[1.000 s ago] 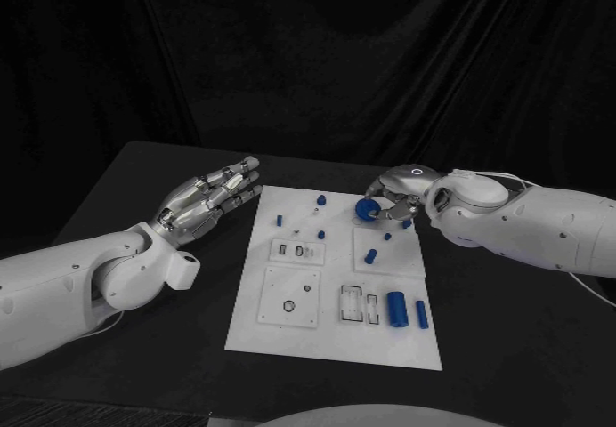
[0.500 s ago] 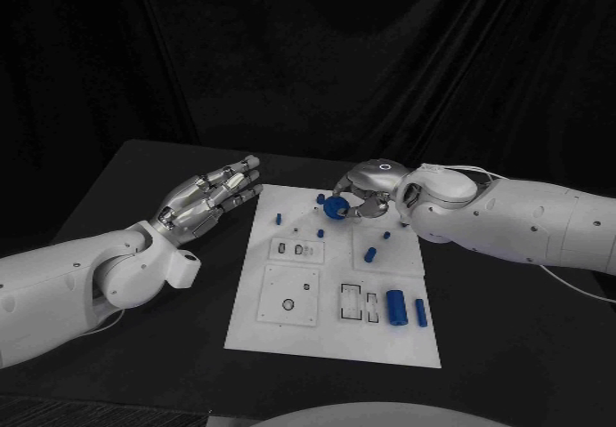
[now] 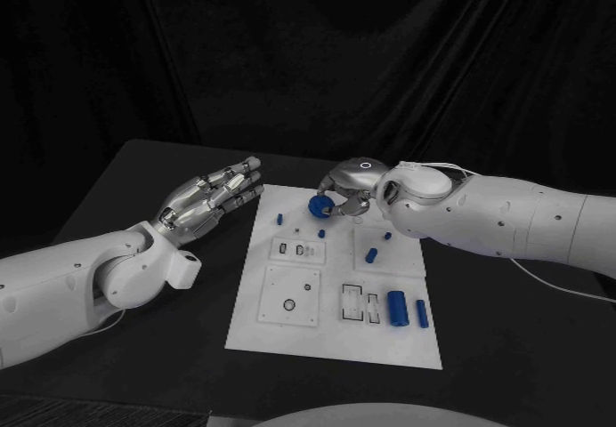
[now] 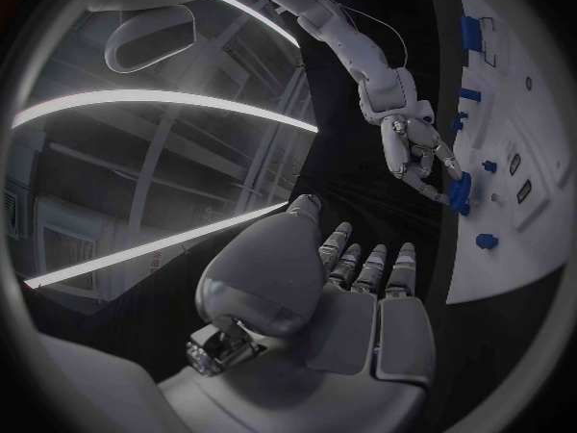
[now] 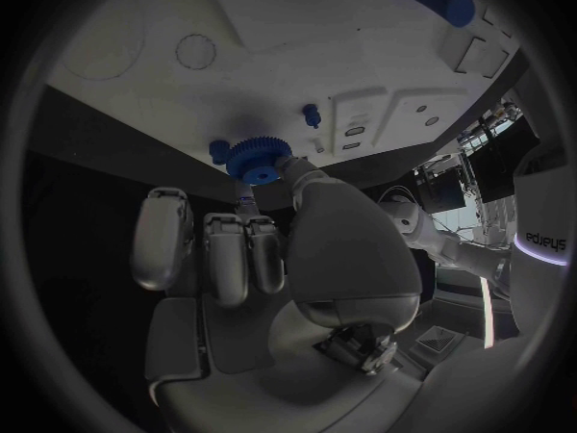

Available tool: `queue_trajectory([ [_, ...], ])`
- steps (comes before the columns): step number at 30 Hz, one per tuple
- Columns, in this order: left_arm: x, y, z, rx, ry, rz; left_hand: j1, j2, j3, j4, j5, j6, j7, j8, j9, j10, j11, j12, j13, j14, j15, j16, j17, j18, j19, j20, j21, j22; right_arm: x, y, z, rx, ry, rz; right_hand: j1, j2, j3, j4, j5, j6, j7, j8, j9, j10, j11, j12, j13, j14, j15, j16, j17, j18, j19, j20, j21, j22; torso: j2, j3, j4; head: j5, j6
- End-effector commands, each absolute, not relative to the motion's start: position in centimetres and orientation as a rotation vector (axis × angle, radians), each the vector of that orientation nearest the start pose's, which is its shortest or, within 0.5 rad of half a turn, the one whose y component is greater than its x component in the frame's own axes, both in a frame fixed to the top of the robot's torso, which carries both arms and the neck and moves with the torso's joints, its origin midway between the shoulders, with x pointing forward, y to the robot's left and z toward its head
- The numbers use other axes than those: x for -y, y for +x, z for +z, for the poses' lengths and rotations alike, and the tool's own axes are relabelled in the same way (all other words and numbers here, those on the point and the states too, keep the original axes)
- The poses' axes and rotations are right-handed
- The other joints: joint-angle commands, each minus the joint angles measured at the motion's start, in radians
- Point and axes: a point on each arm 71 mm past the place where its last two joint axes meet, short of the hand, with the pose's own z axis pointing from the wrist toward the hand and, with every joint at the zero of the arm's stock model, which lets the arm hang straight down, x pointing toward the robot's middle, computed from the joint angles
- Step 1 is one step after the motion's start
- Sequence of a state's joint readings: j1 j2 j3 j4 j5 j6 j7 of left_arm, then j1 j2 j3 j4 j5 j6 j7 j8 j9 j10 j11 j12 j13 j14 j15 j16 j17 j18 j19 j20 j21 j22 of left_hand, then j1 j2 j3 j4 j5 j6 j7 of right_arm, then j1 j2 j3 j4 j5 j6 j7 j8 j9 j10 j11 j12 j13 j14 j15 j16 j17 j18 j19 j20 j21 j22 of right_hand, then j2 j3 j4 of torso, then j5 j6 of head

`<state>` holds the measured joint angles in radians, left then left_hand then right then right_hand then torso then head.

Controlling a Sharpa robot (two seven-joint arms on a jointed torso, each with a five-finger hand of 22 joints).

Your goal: Assemble the parts on the task board

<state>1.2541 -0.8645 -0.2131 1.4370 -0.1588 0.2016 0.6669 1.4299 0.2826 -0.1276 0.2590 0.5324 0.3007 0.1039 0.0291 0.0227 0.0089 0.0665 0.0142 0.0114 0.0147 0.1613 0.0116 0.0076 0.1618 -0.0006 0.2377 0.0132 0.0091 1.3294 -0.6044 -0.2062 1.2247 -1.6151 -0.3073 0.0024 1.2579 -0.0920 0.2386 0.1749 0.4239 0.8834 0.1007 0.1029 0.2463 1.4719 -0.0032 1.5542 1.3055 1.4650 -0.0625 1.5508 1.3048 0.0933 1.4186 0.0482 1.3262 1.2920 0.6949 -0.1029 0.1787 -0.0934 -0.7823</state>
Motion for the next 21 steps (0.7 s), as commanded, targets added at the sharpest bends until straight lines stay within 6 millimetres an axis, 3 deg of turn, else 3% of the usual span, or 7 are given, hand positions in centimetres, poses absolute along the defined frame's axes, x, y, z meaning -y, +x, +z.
queue_trajectory([
  [1,-21.96,47.11,-19.68,-1.550,-0.718,-2.002,0.011,-0.012,0.027,-0.007,0.012,0.010,0.002,0.014,0.016,-0.001,0.011,-0.011,-0.008,0.004,0.011,0.011,0.003,-0.023,0.006,0.001,-0.008,-0.005,15.65,53.72,-19.07,-1.615,-0.519,0.513,0.008,0.016,0.026,-0.011,-0.011,0.053,-0.002,0.045,0.057,0.099,0.010,0.017,0.265,0.106,0.006,0.020,0.266,-0.028,0.005,0.003,-0.010,0.151,0.000,0.0010,-0.0010,0.001,-0.002],
  [9,-21.77,47.16,-19.71,-1.553,-0.716,-2.007,0.011,-0.012,0.027,-0.007,0.012,0.010,0.002,0.014,0.016,-0.001,0.011,-0.011,-0.008,0.004,0.011,0.011,0.003,-0.023,0.006,0.001,-0.008,-0.005,15.13,54.10,-19.33,-1.631,-0.524,0.503,0.007,0.016,0.027,-0.015,-0.016,0.044,0.002,0.038,0.055,0.099,0.014,0.017,0.265,0.106,0.009,0.020,0.266,-0.027,0.003,0.006,-0.015,0.149,0.000,0.0017,0.0003,-0.005,-0.003],
  [21,-21.76,47.17,-19.77,-1.559,-0.718,-2.007,0.011,-0.012,0.029,-0.008,0.013,0.008,0.002,0.013,0.016,-0.001,0.012,-0.011,-0.008,0.004,0.012,0.011,0.002,-0.024,0.006,0.002,-0.008,-0.005,14.93,54.09,-19.61,-1.646,-0.529,0.503,-0.005,0.014,0.026,-0.017,-0.038,0.017,0.007,0.017,0.048,0.099,0.018,0.017,0.265,0.106,0.014,0.020,0.266,-0.025,0.000,0.012,-0.024,0.147,0.000,0.0014,-0.0040,-0.002,-0.005],
])
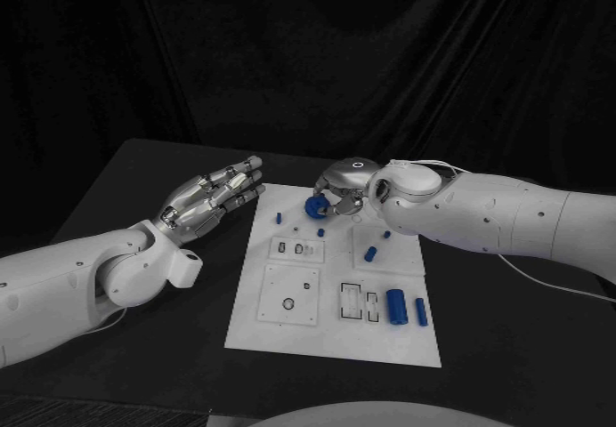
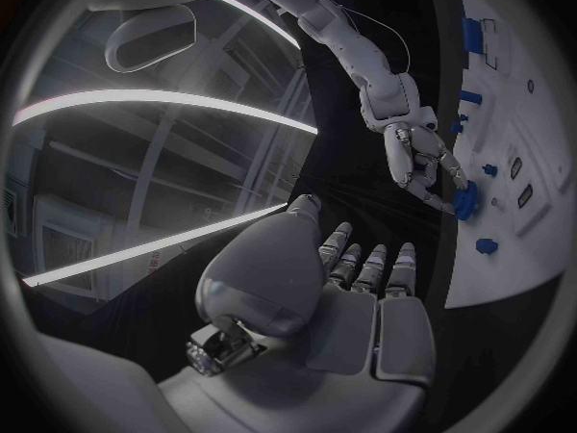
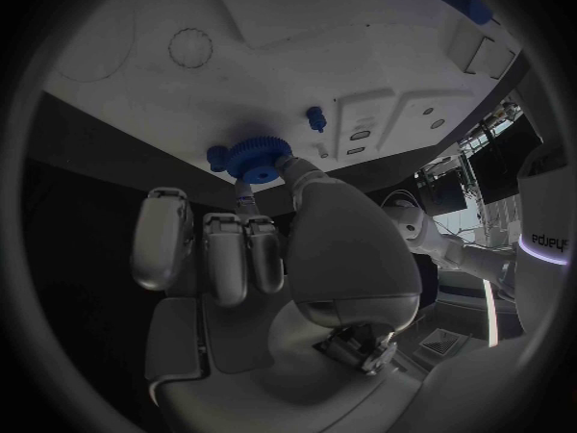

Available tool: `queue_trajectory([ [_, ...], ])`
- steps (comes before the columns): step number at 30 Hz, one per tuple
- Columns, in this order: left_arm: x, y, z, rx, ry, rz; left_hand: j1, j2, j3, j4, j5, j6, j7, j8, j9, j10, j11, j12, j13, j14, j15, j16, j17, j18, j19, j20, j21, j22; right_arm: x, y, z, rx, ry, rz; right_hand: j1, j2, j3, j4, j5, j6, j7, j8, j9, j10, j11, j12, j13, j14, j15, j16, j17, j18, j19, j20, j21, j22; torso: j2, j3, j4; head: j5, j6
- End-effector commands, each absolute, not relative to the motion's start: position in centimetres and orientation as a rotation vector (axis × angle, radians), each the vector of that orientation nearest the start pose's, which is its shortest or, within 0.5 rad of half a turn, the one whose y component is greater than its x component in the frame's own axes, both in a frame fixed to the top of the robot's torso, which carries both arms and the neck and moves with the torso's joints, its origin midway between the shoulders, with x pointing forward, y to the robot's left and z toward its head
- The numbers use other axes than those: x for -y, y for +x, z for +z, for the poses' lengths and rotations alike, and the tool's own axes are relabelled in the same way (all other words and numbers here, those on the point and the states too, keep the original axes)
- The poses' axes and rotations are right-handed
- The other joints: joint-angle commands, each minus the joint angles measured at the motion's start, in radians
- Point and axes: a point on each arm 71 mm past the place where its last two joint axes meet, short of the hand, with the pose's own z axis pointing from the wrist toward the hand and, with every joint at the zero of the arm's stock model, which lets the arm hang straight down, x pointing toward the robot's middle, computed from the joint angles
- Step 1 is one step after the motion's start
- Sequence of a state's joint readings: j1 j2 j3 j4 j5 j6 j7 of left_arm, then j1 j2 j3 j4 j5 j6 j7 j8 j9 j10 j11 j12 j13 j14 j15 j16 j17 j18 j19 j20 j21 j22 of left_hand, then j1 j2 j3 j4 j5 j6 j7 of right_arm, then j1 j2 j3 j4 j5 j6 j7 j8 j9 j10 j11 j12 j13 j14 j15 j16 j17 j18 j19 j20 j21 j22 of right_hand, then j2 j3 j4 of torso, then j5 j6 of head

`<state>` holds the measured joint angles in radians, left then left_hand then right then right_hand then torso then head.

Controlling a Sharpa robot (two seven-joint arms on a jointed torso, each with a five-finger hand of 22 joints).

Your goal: Assemble the parts on the task board

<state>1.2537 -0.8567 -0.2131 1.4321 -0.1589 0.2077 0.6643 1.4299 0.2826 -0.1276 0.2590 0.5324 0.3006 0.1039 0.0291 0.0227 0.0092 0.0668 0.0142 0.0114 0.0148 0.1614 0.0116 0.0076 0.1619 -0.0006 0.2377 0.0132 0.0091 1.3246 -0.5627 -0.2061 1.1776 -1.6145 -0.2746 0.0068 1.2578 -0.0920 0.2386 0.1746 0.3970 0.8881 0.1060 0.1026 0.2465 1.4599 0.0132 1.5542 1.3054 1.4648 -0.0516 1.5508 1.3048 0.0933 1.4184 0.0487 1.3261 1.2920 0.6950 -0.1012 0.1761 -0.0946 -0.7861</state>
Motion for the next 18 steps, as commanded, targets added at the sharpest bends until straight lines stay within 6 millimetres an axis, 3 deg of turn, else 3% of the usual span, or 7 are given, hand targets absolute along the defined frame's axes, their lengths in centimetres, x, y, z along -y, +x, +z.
queue_trajectory([
  [1,-21.75,47.18,-19.78,-1.560,-0.718,-2.007,0.011,-0.012,0.029,-0.008,0.013,0.008,0.002,0.013,0.016,-0.001,0.012,-0.011,-0.008,0.004,0.012,0.011,0.002,-0.024,0.006,0.002,-0.008,-0.005,14.93,54.09,-19.64,-1.648,-0.530,0.502,-0.007,0.013,0.026,-0.018,-0.015,0.000,0.002,0.008,0.044,0.111,0.002,0.017,0.265,0.106,0.004,0.020,0.266,-0.025,0.000,0.013,-0.025,0.148,0.000,-0.0002,-0.0014,0.000,-0.001],
  [10,-21.66,47.20,-19.83,-1.565,-0.718,-2.010,0.011,-0.012,0.029,-0.008,0.013,0.008,0.003,0.013,0.016,-0.002,0.012,-0.011,-0.009,0.004,0.012,0.010,0.002,-0.024,0.006,0.002,-0.008,-0.005,14.98,54.03,-19.81,-1.659,-0.531,0.499,-0.028,0.015,0.019,-0.022,-0.062,-0.079,-0.002,-0.039,0.006,0.111,0.000,0.017,0.265,0.106,0.003,0.020,0.266,-0.028,0.010,0.014,-0.012,0.160,-0.001,0.0009,-0.0011,-0.001,-0.004],
  [14,-21.70,47.21,-19.86,-1.566,-0.719,-2.008,0.011,-0.012,0.029,-0.008,0.013,0.008,0.003,0.013,0.016,-0.002,0.012,-0.011,-0.009,0.004,0.012,0.010,0.002,-0.024,0.006,0.002,-0.008,-0.005,15.07,54.07,-19.90,-1.669,-0.527,0.490,-0.030,0.018,0.015,-0.031,-0.080,-0.152,-0.012,-0.041,-0.027,0.111,-0.008,0.017,0.265,0.106,-0.003,0.020,0.266,-0.028,0.010,0.009,-0.016,0.162,-0.001,0.0003,-0.0017,-0.001,-0.006],
  [15,-21.70,47.21,-19.86,-1.566,-0.719,-2.008,0.011,-0.012,0.029,-0.008,0.013,0.008,0.003,0.013,0.016,-0.002,0.012,-0.011,-0.009,0.004,0.012,0.010,0.002,-0.024,0.006,0.002,-0.008,-0.005,15.09,54.08,-19.91,-1.671,-0.527,0.488,-0.029,0.017,0.013,-0.036,-0.082,-0.212,-0.014,-0.045,-0.049,0.111,-0.010,0.017,0.265,0.106,-0.005,0.020,0.266,-0.027,0.008,0.008,-0.020,0.161,-0.001,0.0000,-0.0016,0.000,-0.006],
  [17,-21.70,47.21,-19.87,-1.567,-0.719,-2.008,0.012,-0.012,0.030,-0.008,0.013,0.007,0.003,0.013,0.016,-0.002,0.012,-0.012,-0.009,0.004,0.012,0.010,0.002,-0.025,0.006,0.002,-0.008,-0.005,15.15,54.11,-19.93,-1.672,-0.526,0.486,-0.030,0.018,0.011,-0.038,-0.085,-0.253,-0.015,-0.047,-0.064,0.111,-0.011,0.017,0.265,0.106,-0.006,0.020,0.266,-0.026,0.006,0.006,-0.024,0.160,-0.001,-0.0001,-0.0013,-0.001,-0.006],
  [18,-21.71,47.22,-19.87,-1.567,-0.719,-2.008,0.012,-0.012,0.030,-0.008,0.013,0.007,0.003,0.013,0.016,-0.002,0.012,-0.012,-0.009,0.004,0.012,0.010,0.002,-0.025,0.006,0.002,-0.008,-0.005,15.17,54.11,-19.93,-1.672,-0.525,0.485,-0.032,0.019,0.010,-0.040,-0.088,-0.306,-0.019,-0.050,-0.083,0.111,-0.014,0.017,0.265,0.106,-0.008,0.020,0.266,-0.025,0.003,0.005,-0.029,0.159,-0.001,-0.0001,-0.0013,-0.001,-0.006],
])
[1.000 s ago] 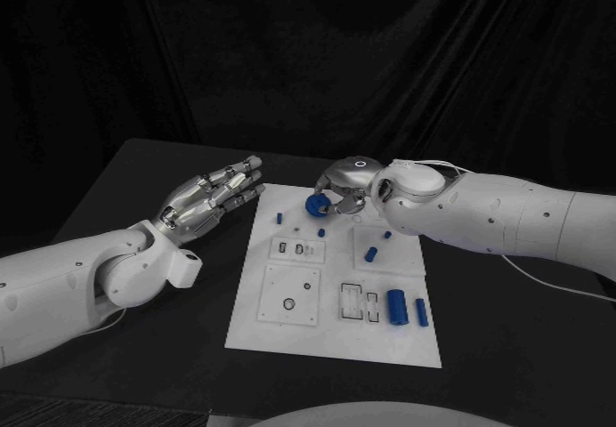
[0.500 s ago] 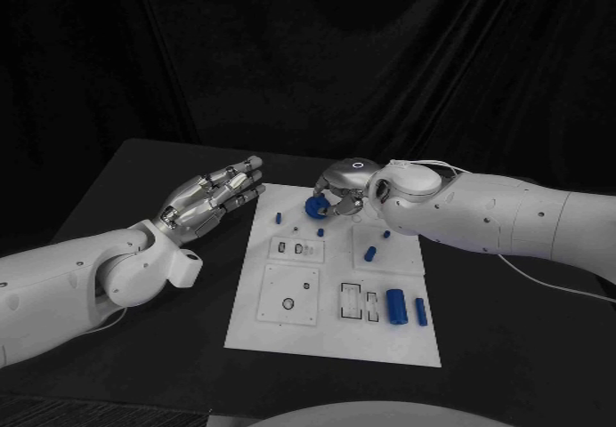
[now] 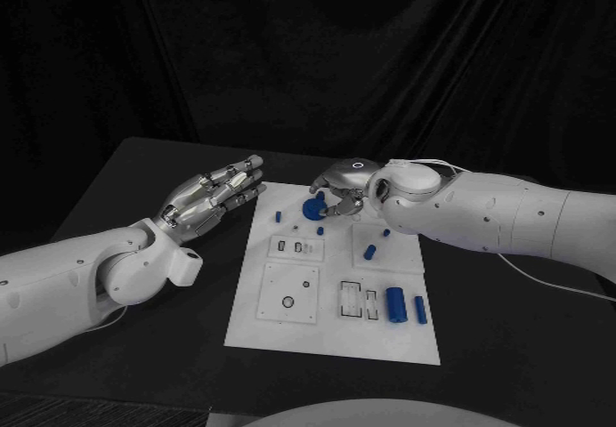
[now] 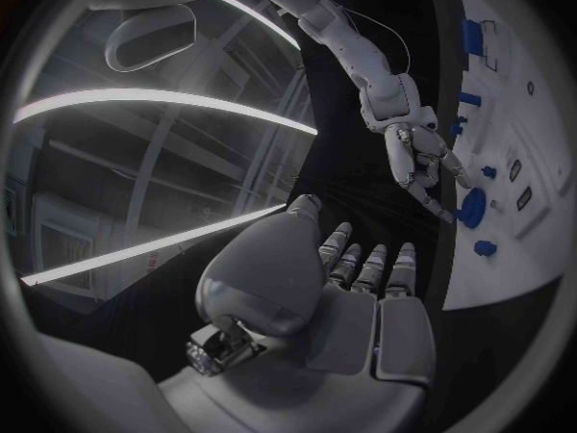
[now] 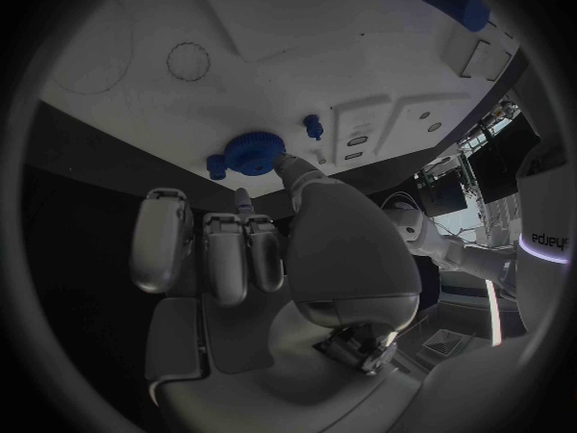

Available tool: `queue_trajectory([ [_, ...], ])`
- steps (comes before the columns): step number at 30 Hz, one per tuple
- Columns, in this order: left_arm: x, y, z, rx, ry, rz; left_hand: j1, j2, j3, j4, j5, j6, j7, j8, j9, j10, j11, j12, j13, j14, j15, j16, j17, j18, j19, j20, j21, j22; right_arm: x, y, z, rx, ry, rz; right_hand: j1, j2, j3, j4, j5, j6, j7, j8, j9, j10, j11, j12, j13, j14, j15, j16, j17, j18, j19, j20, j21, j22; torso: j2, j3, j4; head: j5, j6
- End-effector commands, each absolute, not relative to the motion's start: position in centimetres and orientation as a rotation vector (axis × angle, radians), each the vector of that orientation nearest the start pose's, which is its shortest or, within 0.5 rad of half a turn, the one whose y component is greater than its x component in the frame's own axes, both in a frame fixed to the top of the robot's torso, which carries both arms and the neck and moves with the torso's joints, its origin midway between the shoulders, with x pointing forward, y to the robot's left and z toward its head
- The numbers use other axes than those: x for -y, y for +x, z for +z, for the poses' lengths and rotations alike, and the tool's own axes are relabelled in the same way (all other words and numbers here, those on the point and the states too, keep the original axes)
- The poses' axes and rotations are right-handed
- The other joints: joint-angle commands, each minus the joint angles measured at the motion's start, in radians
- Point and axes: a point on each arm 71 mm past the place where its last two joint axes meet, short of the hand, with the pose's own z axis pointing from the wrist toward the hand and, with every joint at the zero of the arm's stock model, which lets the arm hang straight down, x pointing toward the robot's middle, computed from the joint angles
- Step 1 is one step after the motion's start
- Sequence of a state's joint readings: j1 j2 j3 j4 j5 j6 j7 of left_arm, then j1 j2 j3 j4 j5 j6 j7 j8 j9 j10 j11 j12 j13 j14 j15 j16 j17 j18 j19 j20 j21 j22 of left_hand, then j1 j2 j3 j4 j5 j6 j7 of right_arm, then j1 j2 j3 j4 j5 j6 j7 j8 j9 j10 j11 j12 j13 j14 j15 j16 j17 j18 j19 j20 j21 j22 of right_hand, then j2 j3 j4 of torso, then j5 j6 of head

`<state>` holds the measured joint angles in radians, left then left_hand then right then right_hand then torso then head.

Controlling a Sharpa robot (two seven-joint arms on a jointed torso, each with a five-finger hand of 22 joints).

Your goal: Assemble the parts on the task board

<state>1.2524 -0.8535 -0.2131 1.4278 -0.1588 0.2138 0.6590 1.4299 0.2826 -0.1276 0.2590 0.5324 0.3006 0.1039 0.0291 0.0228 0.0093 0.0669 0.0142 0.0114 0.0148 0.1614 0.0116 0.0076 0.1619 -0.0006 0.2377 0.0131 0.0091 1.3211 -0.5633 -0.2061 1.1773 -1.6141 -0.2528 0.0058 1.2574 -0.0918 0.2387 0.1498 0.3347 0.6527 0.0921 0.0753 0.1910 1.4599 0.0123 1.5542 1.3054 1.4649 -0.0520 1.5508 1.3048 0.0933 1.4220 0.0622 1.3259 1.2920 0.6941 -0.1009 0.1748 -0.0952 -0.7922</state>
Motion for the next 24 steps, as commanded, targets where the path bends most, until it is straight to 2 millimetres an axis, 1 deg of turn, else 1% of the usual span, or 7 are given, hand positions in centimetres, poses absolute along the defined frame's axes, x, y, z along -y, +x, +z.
queue_trajectory([
  [1,-21.7,47.2,-19.9,-1.567,-0.719,-2.007,0.012,-0.012,0.030,-0.008,0.013,0.007,0.003,0.013,0.016,-0.002,0.012,-0.012,-0.009,0.004,0.012,0.010,0.002,-0.025,0.006,0.002,-0.008,-0.005,15.2,54.1,-19.9,-1.672,-0.525,0.485,-0.032,0.019,0.008,-0.016,-0.027,-0.084,-0.008,-0.023,-0.034,0.111,-0.015,0.017,0.265,0.106,-0.009,0.020,0.266,-0.024,-0.001,-0.009,-0.032,0.159,0.000,-0.0005,0.0003,0.000,0.000],
  [8,-21.7,47.3,-19.9,-1.569,-0.720,-2.007,0.012,-0.012,0.030,-0.008,0.013,0.007,0.003,0.013,0.016,-0.002,0.012,-0.012,-0.009,0.004,0.012,0.010,0.002,-0.025,0.006,0.002,-0.008,-0.005,15.1,54.1,-20.0,-1.672,-0.527,0.488,-0.039,0.021,0.002,-0.017,-0.051,-0.106,-0.011,-0.021,-0.048,0.111,-0.019,0.017,0.265,0.106,-0.012,0.020,0.266,-0.022,-0.006,-0.013,-0.043,0.156,0.000,-0.0001,0.0002,-0.001,-0.002],
  [14,-21.7,47.2,-19.9,-1.571,-0.721,-2.007,0.012,-0.012,0.030,-0.008,0.013,0.007,0.003,0.013,0.016,-0.002,0.012,-0.012,-0.009,0.004,0.012,0.010,0.002,-0.025,0.006,0.002,-0.008,-0.005,15.2,54.1,-19.9,-1.664,-0.525,0.491,-0.044,0.024,-0.002,-0.015,-0.063,-0.077,-0.011,-0.014,-0.047,0.111,-0.019,0.017,0.265,0.106,-0.013,0.020,0.266,-0.021,-0.009,-0.014,-0.048,0.155,0.000,-0.0003,0.0006,-0.001,-0.002],
  [18,-21.9,47.2,-19.9,-1.570,-0.723,-2.003,0.012,-0.012,0.030,-0.008,0.013,0.007,0.003,0.013,0.016,-0.002,0.012,-0.012,-0.009,0.004,0.012,0.010,0.002,-0.025,0.006,0.002,-0.008,-0.005,15.8,53.9,-19.5,-1.623,-0.514,0.505,-0.070,0.034,-0.014,0.003,-0.078,-0.008,-0.008,0.001,-0.041,0.111,-0.018,0.017,0.265,0.106,-0.012,0.020,0.266,-0.020,-0.011,-0.014,-0.058,0.154,0.000,-0.0002,0.0000,0.003,0.003],
  [19,-21.9,47.2,-19.9,-1.570,-0.723,-2.003,0.012,-0.012,0.030,-0.008,0.013,0.007,0.003,0.013,0.016,-0.002,0.012,-0.012,-0.009,0.004,0.012,0.010,0.002,-0.025,0.006,0.002,-0.008,-0.005,15.8,53.9,-19.5,-1.619,-0.513,0.506,-0.070,0.034,-0.014,0.003,-0.078,-0.008,-0.008,0.001,-0.041,0.111,-0.018,0.017,0.265,0.106,-0.012,0.020,0.266,-0.020,-0.011,-0.014,-0.058,0.154,0.000,-0.0002,-0.0001,0.004,0.003],
  [21,-22.0,47.2,-19.9,-1.570,-0.725,-1.999,0.012,-0.012,0.030,-0.008,0.013,0.007,0.003,0.013,0.016,-0.002,0.012,-0.012,-0.009,0.004,0.012,0.010,0.002,-0.025,0.006,0.002,-0.008,-0.005,16.6,53.7,-18.9,-1.579,-0.504,0.517,-0.073,0.034,-0.018,0.006,-0.082,0.066,-0.007,0.019,-0.030,0.111,-0.017,0.017,0.265,0.106,-0.012,0.020,0.266,-0.020,-0.010,-0.014,-0.059,0.155,0.000,-0.0003,0.0005,0.005,0.003],
  [24,-22.2,47.2,-19.9,-1.568,-0.727,-1.995,0.012,-0.012,0.032,-0.009,0.013,0.008,0.003,0.013,0.016,-0.002,0.013,-0.012,-0.009,0.004,0.013,0.011,0.002,-0.025,0.007,0.002,-0.008,-0.005,17.9,53.3,-17.6,-1.526,-0.490,0.524,-0.051,0.026,-0.020,-0.006,-0.085,0.124,-0.005,0.043,-0.024,0.111,-0.016,0.017,0.265,0.106,-0.012,0.020,0.266,-0.026,0.006,-0.014,-0.037,0.167,0.000,-0.0002,0.0005,0.004,0.001],
])
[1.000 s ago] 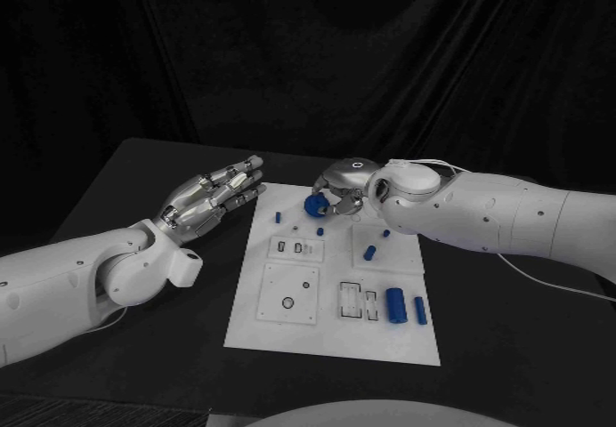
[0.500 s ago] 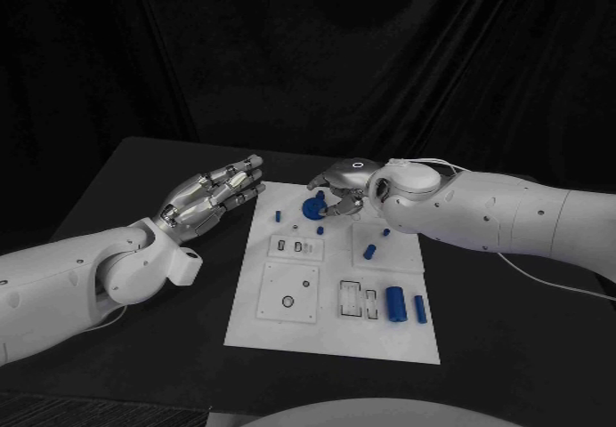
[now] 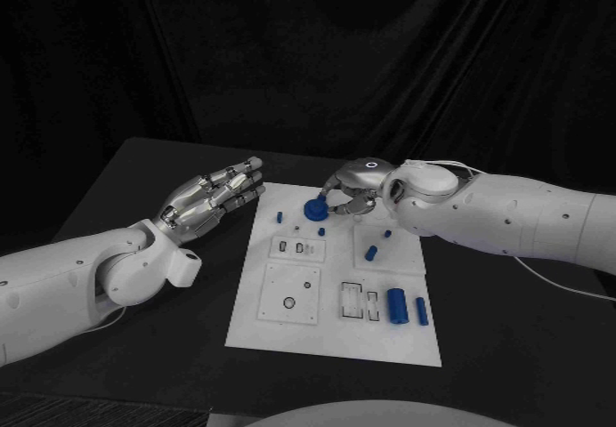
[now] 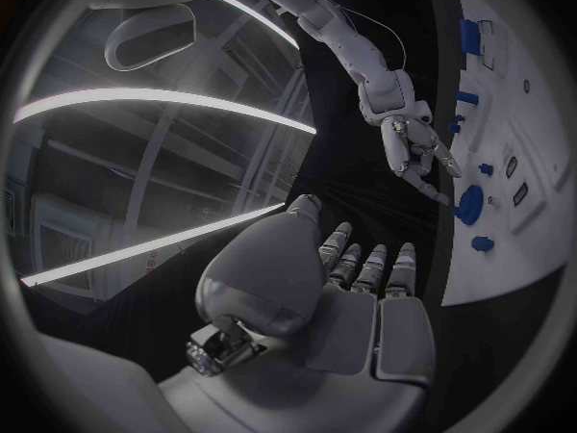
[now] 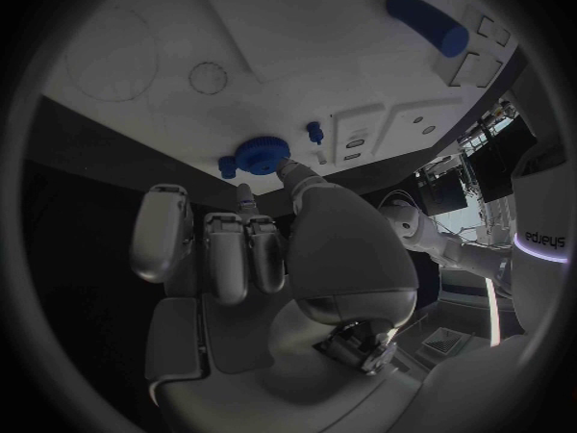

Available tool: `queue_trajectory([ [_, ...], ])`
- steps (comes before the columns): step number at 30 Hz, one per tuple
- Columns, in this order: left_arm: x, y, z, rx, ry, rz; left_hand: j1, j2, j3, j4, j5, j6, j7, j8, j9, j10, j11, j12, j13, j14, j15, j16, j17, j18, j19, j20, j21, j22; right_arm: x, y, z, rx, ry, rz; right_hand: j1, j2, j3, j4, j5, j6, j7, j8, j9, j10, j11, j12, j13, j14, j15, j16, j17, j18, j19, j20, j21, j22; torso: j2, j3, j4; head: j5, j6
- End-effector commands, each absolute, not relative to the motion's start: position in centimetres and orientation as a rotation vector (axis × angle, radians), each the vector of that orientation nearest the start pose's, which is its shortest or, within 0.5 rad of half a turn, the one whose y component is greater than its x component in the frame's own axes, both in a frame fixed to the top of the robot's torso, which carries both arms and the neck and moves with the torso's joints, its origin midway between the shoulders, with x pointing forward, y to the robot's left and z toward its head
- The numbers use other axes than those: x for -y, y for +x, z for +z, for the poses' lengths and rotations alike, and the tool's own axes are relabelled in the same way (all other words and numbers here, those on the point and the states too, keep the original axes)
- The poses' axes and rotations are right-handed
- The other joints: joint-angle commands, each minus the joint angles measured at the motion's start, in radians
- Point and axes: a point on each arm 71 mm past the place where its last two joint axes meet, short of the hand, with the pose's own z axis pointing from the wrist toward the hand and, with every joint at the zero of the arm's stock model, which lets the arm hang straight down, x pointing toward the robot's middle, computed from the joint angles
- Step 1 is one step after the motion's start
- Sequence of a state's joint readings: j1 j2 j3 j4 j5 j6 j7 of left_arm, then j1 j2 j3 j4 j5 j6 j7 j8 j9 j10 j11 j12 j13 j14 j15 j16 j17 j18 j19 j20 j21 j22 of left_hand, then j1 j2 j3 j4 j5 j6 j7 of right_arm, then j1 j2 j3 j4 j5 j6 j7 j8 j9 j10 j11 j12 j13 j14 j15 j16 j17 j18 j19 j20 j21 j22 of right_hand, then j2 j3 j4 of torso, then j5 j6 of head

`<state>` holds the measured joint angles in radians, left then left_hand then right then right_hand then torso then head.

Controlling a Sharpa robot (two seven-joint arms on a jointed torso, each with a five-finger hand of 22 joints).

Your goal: Assemble the parts on the task board

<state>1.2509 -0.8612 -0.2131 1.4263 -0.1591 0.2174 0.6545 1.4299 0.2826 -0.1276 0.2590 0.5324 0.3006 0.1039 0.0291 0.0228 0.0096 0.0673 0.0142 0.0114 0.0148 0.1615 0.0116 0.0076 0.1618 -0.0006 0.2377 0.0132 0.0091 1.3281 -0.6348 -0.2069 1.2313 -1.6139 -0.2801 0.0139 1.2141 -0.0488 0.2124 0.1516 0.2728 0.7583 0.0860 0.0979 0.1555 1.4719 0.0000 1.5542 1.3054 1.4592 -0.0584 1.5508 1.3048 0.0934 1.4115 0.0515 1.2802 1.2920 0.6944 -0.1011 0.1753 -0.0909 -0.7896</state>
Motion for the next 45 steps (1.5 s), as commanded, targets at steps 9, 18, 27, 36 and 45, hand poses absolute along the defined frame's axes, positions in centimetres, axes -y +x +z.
queue_trajectory([
  [9,-22.1,47.2,-20.0,-1.567,-0.727,-1.994,0.012,-0.012,0.032,-0.009,0.013,0.008,0.003,0.013,0.016,-0.002,0.012,-0.012,-0.009,0.004,0.013,0.011,0.002,-0.025,0.007,0.002,-0.008,-0.005,23.8,51.7,-15.4,-1.510,-0.402,0.447,0.022,-0.051,-0.021,-0.014,-0.109,0.067,-0.005,0.058,0.041,0.099,-0.008,0.017,0.265,0.112,-0.009,0.020,0.266,-0.035,0.040,-0.006,0.046,0.189,-0.001,-0.0003,-0.0015,-0.002,-0.002],
  [18,-22.1,47.1,-20.0,-1.570,-0.728,-1.996,0.012,-0.012,0.032,-0.009,0.013,0.008,0.004,0.013,0.016,-0.002,0.012,-0.011,-0.009,0.004,0.013,0.012,0.003,-0.025,0.007,0.002,-0.008,-0.005,29.2,49.7,-15.4,-1.507,-0.257,0.405,0.021,-0.063,-0.035,0.026,-0.082,0.038,-0.006,0.055,0.049,0.099,-0.008,0.017,0.265,0.112,-0.009,0.020,0.266,-0.032,0.035,-0.006,0.032,0.189,-0.005,-0.0022,-0.0059,-0.004,-0.005],
  [27,-22.0,47.1,-20.1,-1.572,-0.728,-2.002,0.012,-0.012,0.032,-0.009,0.013,0.008,0.004,0.013,0.016,-0.002,0.012,-0.011,-0.009,0.004,0.013,0.012,0.003,-0.025,0.007,0.002,-0.008,-0.005,32.2,48.1,-17.3,-1.541,-0.197,0.374,0.030,-0.077,-0.039,0.036,-0.076,0.022,-0.008,0.051,0.050,0.099,-0.010,0.017,0.265,0.112,-0.010,0.020,0.266,-0.035,0.041,-0.007,0.041,0.193,-0.004,-0.0002,-0.0043,-0.014,-0.002],
  [36,-22.0,47.0,-20.3,-1.574,-0.733,-2.004,0.012,-0.013,0.033,-0.010,0.013,0.009,0.004,0.013,0.016,-0.002,0.013,-0.011,-0.009,0.004,0.014,0.012,0.003,-0.026,0.007,0.002,-0.008,-0.005,33.4,47.7,-19.1,-1.596,-0.178,0.344,0.041,-0.085,-0.040,0.053,-0.074,0.020,-0.008,0.056,0.054,0.099,-0.010,0.017,0.265,0.112,-0.011,0.020,0.266,-0.038,0.050,-0.009,0.056,0.201,-0.007,-0.0037,-0.0077,-0.007,-0.007],
  [45,-22.0,46.9,-20.4,-1.573,-0.735,-2.003,0.012,-0.013,0.033,-0.010,0.013,0.009,0.004,0.013,0.016,-0.002,0.013,-0.011,-0.009,0.004,0.014,0.012,0.003,-0.026,0.007,0.002,-0.008,-0.005,33.7,47.7,-20.3,-1.653,-0.169,0.316,0.042,-0.086,-0.041,0.058,-0.077,0.017,-0.008,0.055,0.055,0.099,-0.010,0.017,0.265,0.112,-0.011,0.020,0.266,-0.038,0.050,-0.009,0.055,0.201,-0.008,-0.0028,-0.0056,-0.008,-0.008],
])
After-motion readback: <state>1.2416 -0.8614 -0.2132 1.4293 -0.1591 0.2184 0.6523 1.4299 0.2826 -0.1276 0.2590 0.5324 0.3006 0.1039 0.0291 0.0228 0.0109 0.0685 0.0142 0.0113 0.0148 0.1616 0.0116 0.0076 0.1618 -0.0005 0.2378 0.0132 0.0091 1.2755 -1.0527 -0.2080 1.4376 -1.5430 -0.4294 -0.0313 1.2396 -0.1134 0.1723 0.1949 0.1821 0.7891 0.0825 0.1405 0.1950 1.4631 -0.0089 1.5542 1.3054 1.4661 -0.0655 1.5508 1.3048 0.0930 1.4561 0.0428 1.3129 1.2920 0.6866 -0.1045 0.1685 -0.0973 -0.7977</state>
